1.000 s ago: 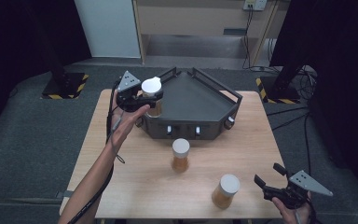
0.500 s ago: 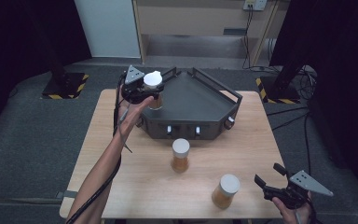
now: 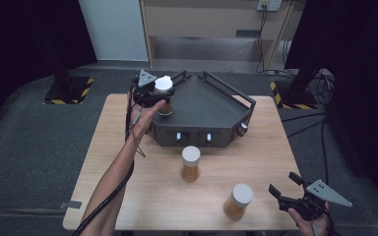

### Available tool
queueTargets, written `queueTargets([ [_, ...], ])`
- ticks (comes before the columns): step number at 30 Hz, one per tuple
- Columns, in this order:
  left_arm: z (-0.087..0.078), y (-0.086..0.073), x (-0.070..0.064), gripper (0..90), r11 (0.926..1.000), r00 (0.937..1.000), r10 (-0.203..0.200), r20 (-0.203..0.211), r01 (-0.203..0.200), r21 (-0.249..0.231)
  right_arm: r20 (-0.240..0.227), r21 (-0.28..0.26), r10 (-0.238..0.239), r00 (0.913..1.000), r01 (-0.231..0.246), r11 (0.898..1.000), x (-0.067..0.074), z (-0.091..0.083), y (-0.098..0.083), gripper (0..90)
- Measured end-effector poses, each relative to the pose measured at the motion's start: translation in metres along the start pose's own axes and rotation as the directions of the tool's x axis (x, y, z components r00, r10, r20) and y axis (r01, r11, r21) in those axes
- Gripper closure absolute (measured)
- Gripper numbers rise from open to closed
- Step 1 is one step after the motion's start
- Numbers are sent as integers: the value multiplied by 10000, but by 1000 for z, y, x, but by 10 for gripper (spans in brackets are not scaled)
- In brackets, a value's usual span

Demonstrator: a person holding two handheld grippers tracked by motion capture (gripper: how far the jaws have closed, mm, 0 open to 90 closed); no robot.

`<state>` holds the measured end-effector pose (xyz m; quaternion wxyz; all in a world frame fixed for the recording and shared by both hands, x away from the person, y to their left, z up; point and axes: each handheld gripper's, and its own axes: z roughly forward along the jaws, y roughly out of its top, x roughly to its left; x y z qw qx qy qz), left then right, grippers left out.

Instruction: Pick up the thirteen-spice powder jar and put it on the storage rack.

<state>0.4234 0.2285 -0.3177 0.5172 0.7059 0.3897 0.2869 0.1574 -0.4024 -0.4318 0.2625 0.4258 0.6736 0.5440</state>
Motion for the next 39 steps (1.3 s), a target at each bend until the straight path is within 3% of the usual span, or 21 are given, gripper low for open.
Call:
queueTargets([
  [14,5,-9,1,295,9999,9999,-159,19,159,-47,-1,-17,-2,10000,2,10000,0,0,0,72],
  [30,3,-18,-4,291,9995,10000,-25,-88,22,-322,-47,12,32,10000,-32,10000,0,0,0,72],
  [39,-2,-17,-2,122,9970,9998,-182,52,185,-746,-55,26,50,10000,-50,10000,0,0,0,72],
])
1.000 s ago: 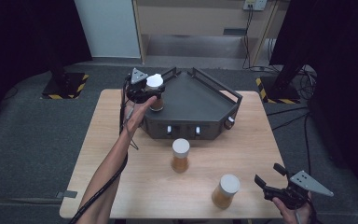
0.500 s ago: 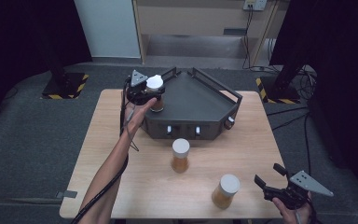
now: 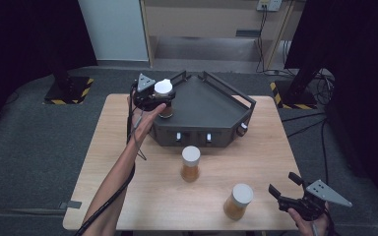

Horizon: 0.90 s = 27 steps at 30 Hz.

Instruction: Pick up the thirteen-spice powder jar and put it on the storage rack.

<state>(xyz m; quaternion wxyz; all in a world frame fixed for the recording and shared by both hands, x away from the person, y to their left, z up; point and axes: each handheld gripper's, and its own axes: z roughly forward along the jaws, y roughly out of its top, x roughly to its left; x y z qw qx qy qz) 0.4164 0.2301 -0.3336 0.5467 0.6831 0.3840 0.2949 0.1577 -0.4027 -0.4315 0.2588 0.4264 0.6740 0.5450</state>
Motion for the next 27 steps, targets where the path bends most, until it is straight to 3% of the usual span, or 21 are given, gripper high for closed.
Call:
queueTargets([
  [7,-17,15,-2,56,9992,9998,151,127,-146,-375,-14,-3,-2,10000,2,10000,0,0,0,71],
  [15,-41,35,-4,32,9972,9961,498,723,-456,-597,23,8,-50,10000,50,10000,1,0,0,69],
  [19,-55,41,-9,29,9940,9914,763,1059,-673,-864,47,21,-55,10000,55,10000,1,1,0,66],
  [27,-82,48,-14,13,9883,9751,1288,1804,-1113,-1041,138,60,-79,9999,78,10000,3,1,1,57],
])
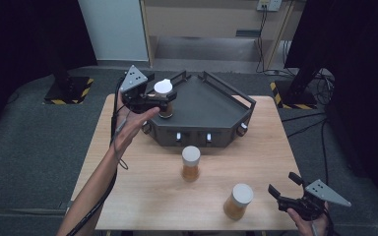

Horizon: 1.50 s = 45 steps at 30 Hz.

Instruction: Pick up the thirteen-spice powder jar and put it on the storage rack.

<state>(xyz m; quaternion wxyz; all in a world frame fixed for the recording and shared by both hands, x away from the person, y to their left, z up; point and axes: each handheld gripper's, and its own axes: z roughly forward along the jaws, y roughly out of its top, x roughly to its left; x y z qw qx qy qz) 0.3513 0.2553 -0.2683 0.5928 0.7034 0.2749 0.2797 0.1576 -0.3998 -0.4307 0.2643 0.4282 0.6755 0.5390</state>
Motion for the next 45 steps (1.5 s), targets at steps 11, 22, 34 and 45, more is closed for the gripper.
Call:
queueTargets([
  [11,-28,-20,-3,3,9983,9949,-420,913,454,-354,72,-79,115,9999,-114,9999,0,0,-1,25],
  [22,-56,-40,-12,0,9988,9926,-258,1183,307,-393,94,-109,174,9998,-173,9998,0,-1,-1,6],
  [34,-85,-77,-19,1,9990,9925,-330,1180,365,-277,86,-91,94,9999,-94,9999,1,0,0,6],
  [45,-108,-123,-25,8,9958,9934,-801,824,834,-379,41,-81,100,9999,-99,9999,1,0,0,5],
])
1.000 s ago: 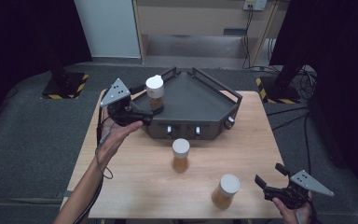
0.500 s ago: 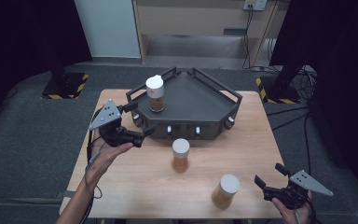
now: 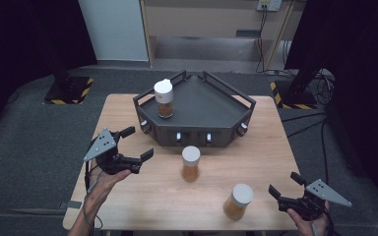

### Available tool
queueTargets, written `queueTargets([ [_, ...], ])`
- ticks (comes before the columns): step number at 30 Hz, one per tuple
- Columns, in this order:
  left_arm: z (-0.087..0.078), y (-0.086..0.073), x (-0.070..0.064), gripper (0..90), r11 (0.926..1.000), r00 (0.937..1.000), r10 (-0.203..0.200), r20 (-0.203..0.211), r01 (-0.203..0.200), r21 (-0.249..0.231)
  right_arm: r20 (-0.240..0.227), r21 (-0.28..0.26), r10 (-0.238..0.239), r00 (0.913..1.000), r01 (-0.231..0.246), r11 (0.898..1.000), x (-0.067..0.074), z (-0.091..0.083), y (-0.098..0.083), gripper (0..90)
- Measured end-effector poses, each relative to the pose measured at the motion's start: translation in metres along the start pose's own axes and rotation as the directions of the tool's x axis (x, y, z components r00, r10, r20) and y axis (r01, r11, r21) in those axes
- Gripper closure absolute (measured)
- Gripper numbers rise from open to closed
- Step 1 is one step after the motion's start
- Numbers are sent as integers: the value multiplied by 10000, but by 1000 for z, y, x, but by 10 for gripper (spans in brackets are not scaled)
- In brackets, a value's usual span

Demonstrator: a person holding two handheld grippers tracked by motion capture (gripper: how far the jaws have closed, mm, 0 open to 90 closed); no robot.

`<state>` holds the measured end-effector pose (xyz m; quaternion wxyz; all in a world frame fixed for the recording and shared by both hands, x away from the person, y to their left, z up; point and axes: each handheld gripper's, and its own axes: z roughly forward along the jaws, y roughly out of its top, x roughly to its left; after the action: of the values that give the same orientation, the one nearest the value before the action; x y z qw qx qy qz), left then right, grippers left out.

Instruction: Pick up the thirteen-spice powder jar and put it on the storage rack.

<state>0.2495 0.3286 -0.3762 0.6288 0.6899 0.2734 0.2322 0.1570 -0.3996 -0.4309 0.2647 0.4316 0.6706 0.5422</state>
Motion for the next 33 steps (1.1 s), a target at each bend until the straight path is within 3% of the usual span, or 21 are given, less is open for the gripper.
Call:
queueTargets([
  [13,-20,-36,0,5,9997,9997,-237,-67,237,13,-53,66,-42,10000,42,10000,0,1,1,10],
  [26,-30,-62,-5,5,9976,9998,-138,-169,149,681,-34,73,-72,10000,72,9999,0,1,1,13],
  [33,-33,-73,-7,5,9971,9997,-241,-109,248,722,-24,87,-29,10000,29,10000,0,1,1,14],
])
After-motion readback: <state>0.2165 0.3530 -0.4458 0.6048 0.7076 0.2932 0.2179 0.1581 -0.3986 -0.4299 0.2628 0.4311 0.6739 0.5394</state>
